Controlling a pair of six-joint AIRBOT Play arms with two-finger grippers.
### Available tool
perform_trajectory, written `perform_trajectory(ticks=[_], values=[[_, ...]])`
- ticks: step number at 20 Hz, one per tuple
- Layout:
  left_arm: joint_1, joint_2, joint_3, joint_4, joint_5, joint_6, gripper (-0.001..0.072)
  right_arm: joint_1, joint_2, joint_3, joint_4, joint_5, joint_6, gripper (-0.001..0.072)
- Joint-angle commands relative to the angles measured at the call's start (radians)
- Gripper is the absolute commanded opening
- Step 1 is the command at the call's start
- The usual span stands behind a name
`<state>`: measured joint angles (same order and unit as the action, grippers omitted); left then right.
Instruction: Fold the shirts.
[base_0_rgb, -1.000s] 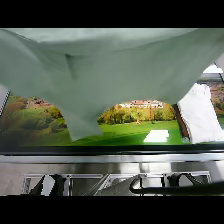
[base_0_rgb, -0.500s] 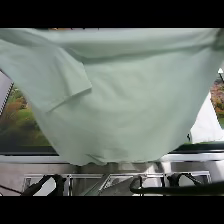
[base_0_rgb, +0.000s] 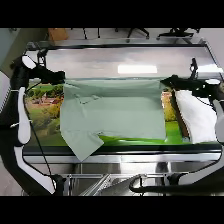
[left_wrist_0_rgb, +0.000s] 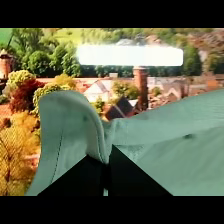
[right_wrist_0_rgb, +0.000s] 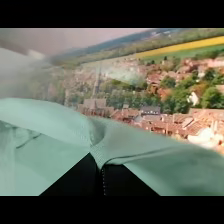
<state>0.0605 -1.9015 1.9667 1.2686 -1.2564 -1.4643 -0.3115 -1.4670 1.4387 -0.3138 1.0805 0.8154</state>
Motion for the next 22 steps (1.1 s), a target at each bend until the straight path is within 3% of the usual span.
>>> perform_trajectory(ticks=[1,6,15,21,22], values=[[0.005,-0.187,0.131,0.041,-0.039,-0.049,0.0010,0.014,-0.158,0.074,0.027,-0.037,-0.027,0.0018],[0.044,-0.118,0.109,0.042,-0.185,-0.063,0.0010,0.008,-0.151,0.131,-0.054,0.044,-0.015,0.0018],[0.029,0.039,-0.254,0.049,-0.158,-0.086,0.0011,0.033,-0.155,0.121,-0.345,0.117,0.094,0.0019],[0.032,0.039,-0.347,0.048,-0.120,-0.093,0.0011,0.039,-0.165,0.121,-0.345,0.114,0.094,0.0020],[0.032,0.040,-0.341,0.043,-0.124,-0.093,0.0070,0.039,-0.162,0.122,-0.345,0.121,0.094,0.0039]])
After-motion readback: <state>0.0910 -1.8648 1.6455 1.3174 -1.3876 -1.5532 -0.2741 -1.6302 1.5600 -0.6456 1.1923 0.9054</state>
